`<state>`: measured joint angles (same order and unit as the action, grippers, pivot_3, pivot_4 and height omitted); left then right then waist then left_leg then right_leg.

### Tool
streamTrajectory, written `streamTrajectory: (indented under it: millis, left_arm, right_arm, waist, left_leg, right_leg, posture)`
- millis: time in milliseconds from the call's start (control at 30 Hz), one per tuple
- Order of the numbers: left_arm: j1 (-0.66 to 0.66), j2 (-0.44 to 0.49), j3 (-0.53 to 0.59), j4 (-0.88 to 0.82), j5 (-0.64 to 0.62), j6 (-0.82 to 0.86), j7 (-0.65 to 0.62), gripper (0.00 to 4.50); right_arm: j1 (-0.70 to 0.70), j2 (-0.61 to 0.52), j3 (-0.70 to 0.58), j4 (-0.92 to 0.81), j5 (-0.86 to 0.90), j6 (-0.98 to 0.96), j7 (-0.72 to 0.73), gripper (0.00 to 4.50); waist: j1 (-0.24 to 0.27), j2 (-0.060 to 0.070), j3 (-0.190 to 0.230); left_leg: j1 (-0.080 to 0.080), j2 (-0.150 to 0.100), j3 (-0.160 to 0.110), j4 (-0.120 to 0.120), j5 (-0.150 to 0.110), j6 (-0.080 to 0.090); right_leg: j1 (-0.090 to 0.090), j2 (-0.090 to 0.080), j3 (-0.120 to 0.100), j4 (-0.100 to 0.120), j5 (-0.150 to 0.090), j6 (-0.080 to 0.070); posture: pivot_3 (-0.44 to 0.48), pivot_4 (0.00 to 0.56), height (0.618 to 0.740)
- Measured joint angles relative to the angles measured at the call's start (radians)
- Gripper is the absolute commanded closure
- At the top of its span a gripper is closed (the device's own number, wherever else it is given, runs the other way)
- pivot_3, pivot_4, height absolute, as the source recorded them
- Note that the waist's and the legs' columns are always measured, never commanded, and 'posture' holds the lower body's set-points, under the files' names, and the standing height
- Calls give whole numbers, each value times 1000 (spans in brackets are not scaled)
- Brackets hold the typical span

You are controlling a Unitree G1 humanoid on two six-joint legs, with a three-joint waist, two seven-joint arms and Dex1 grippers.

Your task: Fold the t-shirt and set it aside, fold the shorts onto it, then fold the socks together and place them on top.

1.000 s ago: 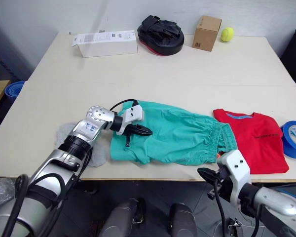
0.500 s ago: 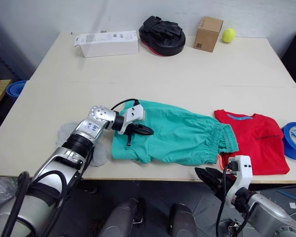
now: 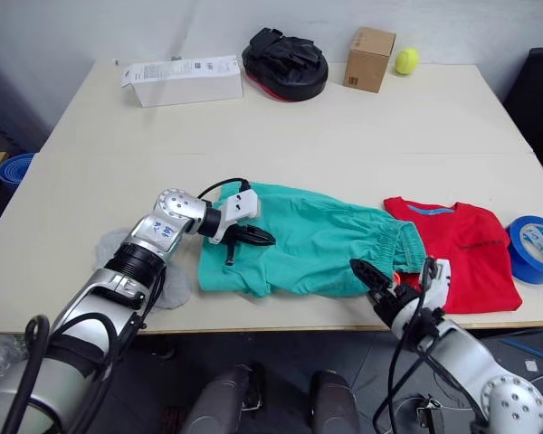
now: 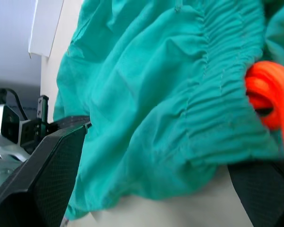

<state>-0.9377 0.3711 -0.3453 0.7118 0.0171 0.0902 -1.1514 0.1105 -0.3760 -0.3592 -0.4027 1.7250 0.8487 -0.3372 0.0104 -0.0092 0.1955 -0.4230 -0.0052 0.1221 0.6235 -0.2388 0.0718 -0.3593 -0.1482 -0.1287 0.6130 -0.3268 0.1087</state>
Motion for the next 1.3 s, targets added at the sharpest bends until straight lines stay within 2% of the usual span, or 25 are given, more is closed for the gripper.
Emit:
streamTrajectory:
  millis: [100, 200, 333, 467, 567, 767, 900, 1000, 1067, 1200, 1300]
  left_arm:
    - [4, 1, 6, -6, 5, 4, 2, 4500]
    - [15, 1, 14, -26, 5, 15, 10, 4500]
    - [28, -12, 33, -38, 4, 44, 32, 4500]
    - [36, -18, 54, -46, 3, 63, 52, 4500]
    - [45, -19, 54, -69, 3, 73, 62, 4500]
    - [52, -16, 62, -84, 3, 88, 68, 4500]
    - [62, -11, 65, -111, 3, 100, 78, 4500]
    - [68, -12, 70, -124, 2, 104, 81, 4500]
    - [74, -11, 70, -132, 2, 107, 84, 4500]
    - [85, -8, 72, -157, 2, 121, 95, 4500]
    - [97, 4, 78, -186, -1, 141, 100, 4500]
  right_arm:
    - [-64, 0, 45, 30, -75, -23, 24, 7]
    - [-98, -2, 82, 36, -174, -41, 58, 642]
    - [-133, -15, 129, 52, -345, -63, 119, 2059]
    - [-196, -20, 140, 56, -436, -66, 159, 3553]
    - [-267, -91, 170, 40, -528, -65, 233, 4476]
    - [-404, -210, 321, -30, -747, -71, 476, 4476]
    - [-550, -268, 513, -27, -966, -132, 663, 4476]
    - [-631, -260, 641, -6, -1109, -191, 777, 4476]
    - [-681, -228, 727, 42, -1207, -223, 833, 4476]
    - [-705, -170, 770, 142, -1310, -235, 864, 4476]
    - [-704, -168, 780, 172, -1360, -239, 903, 4476]
  waist:
    - [-9, 0, 0]
    - [-12, 0, 0]
    - [-10, 0, 0]
    - [-11, 0, 0]
    - [-11, 1, 1]
    - [-11, 1, 1]
    - [-12, 1, 1]
    - [-12, 1, 1]
    - [-12, 1, 1]
    - [-11, 1, 1]
    - [-13, 1, 1]
  left_leg:
    - [0, 0, 0, 0, 0, 0]
    - [0, 0, 0, 0, 0, 0]
    - [-1, 0, 0, 0, 0, 1]
    - [-1, 0, 0, 0, 1, 0]
    - [-2, 0, 1, 0, 1, 0]
    - [-4, 0, 1, 0, 1, 0]
    - [-8, 0, 1, 4, 2, 0]
    - [-16, 0, 1, 7, 8, 0]
    - [-16, 0, 1, 8, 9, 0]
    - [-16, 0, 1, 8, 10, 1]
    - [-16, 0, 1, 8, 10, 1]
  right_leg:
    - [0, 0, 0, 0, 0, 0]
    - [0, 0, 0, 0, 0, 0]
    - [0, 0, -1, 0, 1, 1]
    - [-1, 0, -1, 0, 1, 1]
    - [-2, 0, -1, 0, 1, 1]
    - [-3, 0, -2, 1, 1, 1]
    - [-9, 0, -2, 6, 1, 1]
    - [-17, 0, -3, 12, 1, 1]
    - [-17, 0, -4, 13, 1, 2]
    - [-16, 0, -5, 14, 1, 2]
    - [-16, 0, -4, 14, 1, 2]
  posture:
    - [0, 150, 740]
    - [0, 150, 740]
    - [0, 150, 740]
    - [0, 150, 740]
    - [0, 150, 740]
    - [0, 150, 740]
    - [0, 150, 740]
    - [0, 150, 740]
    - [0, 150, 740]
    - [0, 150, 740]
    - [0, 150, 740]
